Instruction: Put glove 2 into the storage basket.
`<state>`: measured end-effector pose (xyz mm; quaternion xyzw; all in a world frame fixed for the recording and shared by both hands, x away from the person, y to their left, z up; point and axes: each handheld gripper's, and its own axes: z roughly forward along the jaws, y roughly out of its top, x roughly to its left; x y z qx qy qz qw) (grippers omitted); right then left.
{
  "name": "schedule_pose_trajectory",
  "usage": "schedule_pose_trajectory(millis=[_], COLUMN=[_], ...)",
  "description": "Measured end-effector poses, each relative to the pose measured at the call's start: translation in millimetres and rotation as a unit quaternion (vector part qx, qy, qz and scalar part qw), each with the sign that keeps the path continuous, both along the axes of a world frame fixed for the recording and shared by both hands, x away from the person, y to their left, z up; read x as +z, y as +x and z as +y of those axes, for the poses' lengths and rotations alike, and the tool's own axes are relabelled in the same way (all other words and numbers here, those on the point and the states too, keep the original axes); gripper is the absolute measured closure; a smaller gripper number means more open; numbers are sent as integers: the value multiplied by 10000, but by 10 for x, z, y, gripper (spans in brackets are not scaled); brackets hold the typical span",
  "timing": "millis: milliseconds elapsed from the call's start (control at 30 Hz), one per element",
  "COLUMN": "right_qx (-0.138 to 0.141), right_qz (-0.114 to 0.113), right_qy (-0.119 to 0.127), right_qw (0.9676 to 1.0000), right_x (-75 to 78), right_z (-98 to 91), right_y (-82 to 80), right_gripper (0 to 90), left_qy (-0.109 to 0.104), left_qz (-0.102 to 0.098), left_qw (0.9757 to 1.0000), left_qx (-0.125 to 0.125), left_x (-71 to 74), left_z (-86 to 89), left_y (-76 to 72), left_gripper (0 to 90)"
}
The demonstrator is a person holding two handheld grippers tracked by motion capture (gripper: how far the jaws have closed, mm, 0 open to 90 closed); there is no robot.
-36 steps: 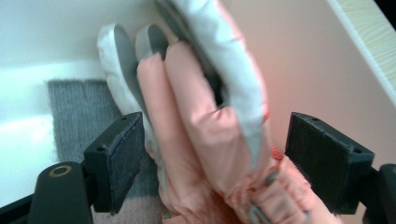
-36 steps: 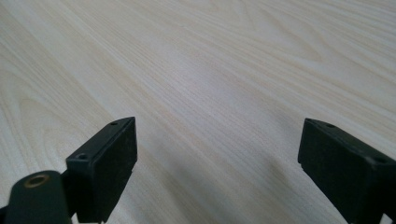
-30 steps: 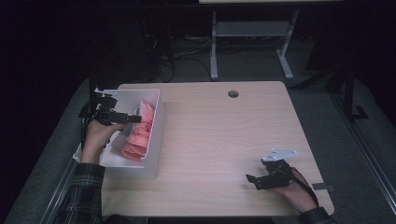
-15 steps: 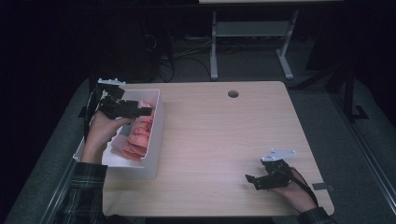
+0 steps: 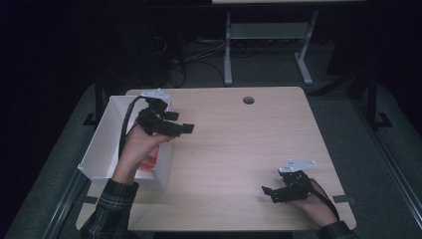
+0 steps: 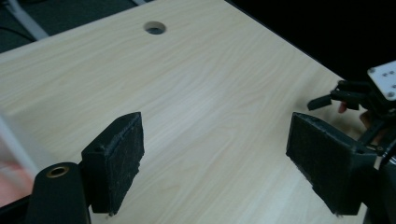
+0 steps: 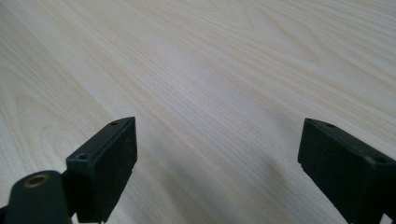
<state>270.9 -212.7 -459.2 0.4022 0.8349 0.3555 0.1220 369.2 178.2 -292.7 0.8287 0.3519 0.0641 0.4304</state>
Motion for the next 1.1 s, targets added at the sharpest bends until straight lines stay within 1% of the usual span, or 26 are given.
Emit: schedule_pose_trajectory(millis=[133, 167, 233, 267, 333, 367, 433, 467, 500, 533, 567, 600, 633, 667, 700, 733, 767, 800, 833, 867, 900, 933, 967, 1033, 1067, 1100], right_qx=[-7, -4, -9, -5, -5, -2, 4, 5, 7, 10, 10, 23, 23, 40, 44, 43, 43, 62, 62, 54, 54, 55, 55, 71, 71, 75], right_qz=[-17, -17, -32, -26, -34, -39, -46, -49, -53, -50, -50, -49, -49, -47, -49, -48, -48, -78, -78, -70, -70, -77, -77, -77, -77, -82], right_qy=[9, 12, 3, 6, 6, 2, -1, -1, -7, -7, -7, -4, -4, -1, -5, -15, -15, -14, -14, -17, -17, -23, -23, -33, -33, -41], right_qw=[10000, 10000, 10000, 10000, 10000, 10000, 10000, 10000, 10000, 10000, 10000, 10000, 10000, 10000, 10000, 10000, 10000, 9999, 9999, 10000, 10000, 10000, 10000, 9999, 9999, 9999], right_x=[2, 3, 2, 2, 2, 2, 2, 2, 1, 0, 0, 0, 0, -1, -2, -3, -3, -6, -6, -6, -6, -7, -7, -9, -9, -9], right_z=[-6, -8, -8, -8, -6, -6, -6, -7, -7, -7, -7, -5, -5, -3, -3, -2, -2, -1, -1, 2, 2, 5, 5, 6, 6, 5], right_y=[-2, -2, -1, -1, -1, -1, -1, -3, -2, -2, -2, -4, -4, -5, -4, -4, -4, -3, -3, -7, -7, -7, -7, -7, -7, -6], right_gripper=[117, 117, 117, 117, 117, 117, 117, 117, 117, 117, 117, 117, 117, 117, 117, 117, 117, 117, 117, 117, 117, 117, 117, 117, 117, 117], left_qy=[74, 78, 94, 140, 183, 246, 247, 297, 273, 327, 327, 358, 358, 365, 365, 382, 382, 398, 398, 411, 411, 488, 488, 495, 573, 593], left_qz=[67, 57, 65, 42, 67, 84, 85, 105, 124, 88, 88, 83, 83, 74, 74, 94, 94, 94, 94, 84, 84, 77, 77, 96, 102, 124], left_qw=[9998, 9997, 9997, 9996, 9992, 9988, 9987, 9981, 9980, 9977, 9977, 9973, 9973, 9970, 9970, 9964, 9964, 9958, 9958, 9954, 9954, 9945, 9945, 9943, 9932, 9927], left_qx=[-168, -207, -220, -252, -336, -415, -431, -524, -550, -594, -594, -641, -641, -679, -679, -754, -754, -817, -817, -856, -856, -925, -925, -942, -1011, -1046], left_x=[-108, -135, -192, -223, -293, -347, -374, -446, -486, -527, -527, -610, -610, -686, -686, -768, -768, -836, -836, -902, -902, -970, -970, -1055, -1097, -1154], left_z=[-207, -253, -347, -392, -484, -547, -579, -646, -682, -708, -708, -756, -756, -788, -788, -819, -819, -844, -844, -864, -864, -875, -875, -897, -901, -907], left_y=[-59, -74, -112, -124, -156, -176, -188, -211, -228, -237, -237, -261, -261, -278, -278, -303, -303, -329, -329, -360, -360, -379, -379, -404, -413, -429], left_gripper=[186, 186, 186, 186, 186, 186, 186, 186, 185, 185, 177, 176, 176, 176, 176, 176, 176, 176, 176, 176, 176, 175, 175, 171, 171, 169])
